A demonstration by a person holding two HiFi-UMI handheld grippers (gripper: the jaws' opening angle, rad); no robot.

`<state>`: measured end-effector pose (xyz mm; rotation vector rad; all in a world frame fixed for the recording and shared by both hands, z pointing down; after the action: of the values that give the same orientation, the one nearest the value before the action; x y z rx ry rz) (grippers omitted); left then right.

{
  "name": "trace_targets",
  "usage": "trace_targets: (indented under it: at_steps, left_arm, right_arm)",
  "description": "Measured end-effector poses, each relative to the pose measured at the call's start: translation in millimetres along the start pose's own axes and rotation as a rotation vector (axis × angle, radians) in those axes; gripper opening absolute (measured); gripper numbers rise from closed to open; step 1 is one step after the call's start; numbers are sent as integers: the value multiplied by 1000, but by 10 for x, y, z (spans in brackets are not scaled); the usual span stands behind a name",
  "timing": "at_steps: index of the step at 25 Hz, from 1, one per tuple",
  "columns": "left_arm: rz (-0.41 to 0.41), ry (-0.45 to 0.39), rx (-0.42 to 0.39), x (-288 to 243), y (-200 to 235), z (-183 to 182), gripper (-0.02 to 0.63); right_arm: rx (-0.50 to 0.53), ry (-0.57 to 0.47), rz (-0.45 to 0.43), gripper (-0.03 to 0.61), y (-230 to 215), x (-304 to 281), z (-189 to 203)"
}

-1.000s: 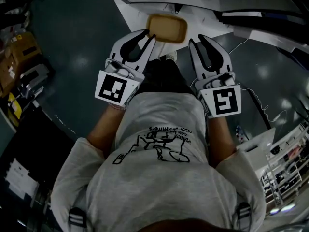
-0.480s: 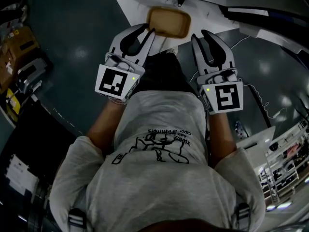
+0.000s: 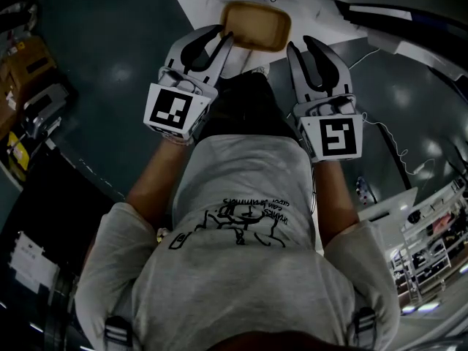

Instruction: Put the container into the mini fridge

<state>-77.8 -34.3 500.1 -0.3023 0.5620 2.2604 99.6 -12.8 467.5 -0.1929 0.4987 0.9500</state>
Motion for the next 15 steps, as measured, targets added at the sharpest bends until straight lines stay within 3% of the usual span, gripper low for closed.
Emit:
trace_targets:
  at_steps: [4,8,15]
  left_arm:
    - [-4,4,3,-36,36,58,84]
    - [-5,11,17,-80,70,130,87]
    - [-22,37,18,-117,138,269,91]
  right_arm:
    - [2,-33,16,92,-6,-60,63]
    - [-31,62,22,92,16,-77,248]
    - [-48,59,47,92,3,-156,419]
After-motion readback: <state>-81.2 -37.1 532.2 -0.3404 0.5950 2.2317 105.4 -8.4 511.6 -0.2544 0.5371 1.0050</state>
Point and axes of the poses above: the fingertips, and each gripper's own axes: x backward along the fingers, y to its left, z out of its underside, the point moved 6 cm from there along x, backward along the fingers, and after that the axes turned 8 degrees about x, right-handed, at the moved point
